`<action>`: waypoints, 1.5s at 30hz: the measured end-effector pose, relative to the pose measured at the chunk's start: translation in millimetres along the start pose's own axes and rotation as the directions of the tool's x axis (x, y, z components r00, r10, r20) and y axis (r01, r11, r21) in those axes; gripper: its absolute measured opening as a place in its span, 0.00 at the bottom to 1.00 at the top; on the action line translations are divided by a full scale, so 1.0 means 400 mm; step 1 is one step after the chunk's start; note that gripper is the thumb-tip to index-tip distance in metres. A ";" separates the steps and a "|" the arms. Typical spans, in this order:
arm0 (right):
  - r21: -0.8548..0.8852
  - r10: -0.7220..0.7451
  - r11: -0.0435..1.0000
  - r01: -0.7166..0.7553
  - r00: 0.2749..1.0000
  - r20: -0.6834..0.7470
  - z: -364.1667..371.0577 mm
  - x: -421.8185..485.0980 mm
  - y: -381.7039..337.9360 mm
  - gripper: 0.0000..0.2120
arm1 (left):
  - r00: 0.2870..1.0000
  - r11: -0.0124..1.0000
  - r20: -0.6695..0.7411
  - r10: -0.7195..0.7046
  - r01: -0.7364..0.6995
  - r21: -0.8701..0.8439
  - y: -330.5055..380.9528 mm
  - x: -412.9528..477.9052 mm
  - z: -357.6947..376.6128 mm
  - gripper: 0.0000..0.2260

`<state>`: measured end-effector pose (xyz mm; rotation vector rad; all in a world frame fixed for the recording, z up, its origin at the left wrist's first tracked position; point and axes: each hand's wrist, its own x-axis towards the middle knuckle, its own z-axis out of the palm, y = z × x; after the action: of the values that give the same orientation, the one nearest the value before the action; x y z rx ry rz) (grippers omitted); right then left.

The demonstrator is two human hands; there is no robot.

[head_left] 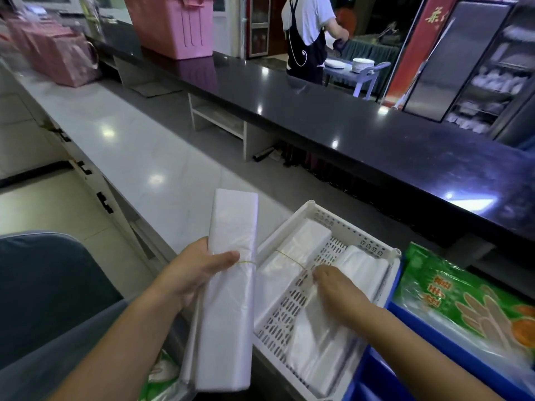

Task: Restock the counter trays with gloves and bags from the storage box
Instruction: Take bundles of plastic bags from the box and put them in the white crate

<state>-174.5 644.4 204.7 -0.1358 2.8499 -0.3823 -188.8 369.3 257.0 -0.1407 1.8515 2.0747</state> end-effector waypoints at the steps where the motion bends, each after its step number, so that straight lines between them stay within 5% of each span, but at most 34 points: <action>1: -0.028 -0.045 0.999 0.045 0.999 0.013 -0.005 -0.003 0.015 0.13 | 0.999 1.000 0.034 -0.008 0.008 0.010 0.000 0.006 0.019 0.26; 5: -0.374 -0.310 0.881 0.291 0.951 0.010 -0.020 0.003 0.068 0.17 | 0.994 0.972 0.108 -0.008 -0.018 0.233 0.001 0.036 0.097 0.22; 8: -0.509 -0.337 0.804 0.307 0.941 0.034 -0.035 0.003 0.087 0.14 | 0.992 0.922 0.120 -0.024 -0.024 0.387 0.003 0.072 0.155 0.20; 18: -0.487 -0.298 0.845 0.219 0.951 -0.089 -0.089 -0.067 0.109 0.10 | 0.972 0.627 0.231 -0.037 -0.157 0.763 -0.028 0.241 0.322 0.16; 24: -0.466 -0.205 0.879 0.101 0.963 -0.177 -0.106 -0.119 0.118 0.13 | 0.974 0.645 0.223 -0.045 -0.142 0.750 -0.133 0.238 0.385 0.16; 27: -0.470 -0.161 0.880 0.068 0.974 -0.160 -0.100 -0.125 0.117 0.14 | 0.961 0.497 0.273 0.035 -0.254 0.830 -0.151 0.223 0.384 0.21; 31: -0.464 -0.132 0.885 0.036 0.975 -0.176 -0.093 -0.109 0.102 0.13 | 0.894 0.089 0.411 0.177 -0.431 0.898 -0.157 0.203 0.365 0.24; 33: -0.469 -0.128 0.883 0.027 0.974 -0.185 -0.089 -0.098 0.093 0.13 | 0.844 0.008 0.528 0.093 -0.530 0.848 -0.167 0.206 0.347 0.28; 37: -0.476 -0.136 0.879 0.033 0.974 -0.183 -0.078 -0.068 0.079 0.13 | 0.755 0.061 0.631 -0.180 -0.631 0.773 -0.183 0.207 0.318 0.29; 42: -0.345 -0.080 0.938 0.037 0.990 -0.113 -0.045 -0.040 0.073 0.23 | 0.743 0.092 0.649 -0.163 -0.643 0.760 -0.172 0.207 0.293 0.26; 45: -0.240 -0.032 0.971 -0.007 0.987 -0.156 -0.046 -0.048 0.076 0.31 | 0.789 0.141 0.613 -0.049 -0.602 0.786 -0.137 0.208 0.275 0.16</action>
<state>-162.9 680.4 218.5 -0.1767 3.0454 -0.0502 -230.9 497.7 195.0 1.1110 2.4991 0.4461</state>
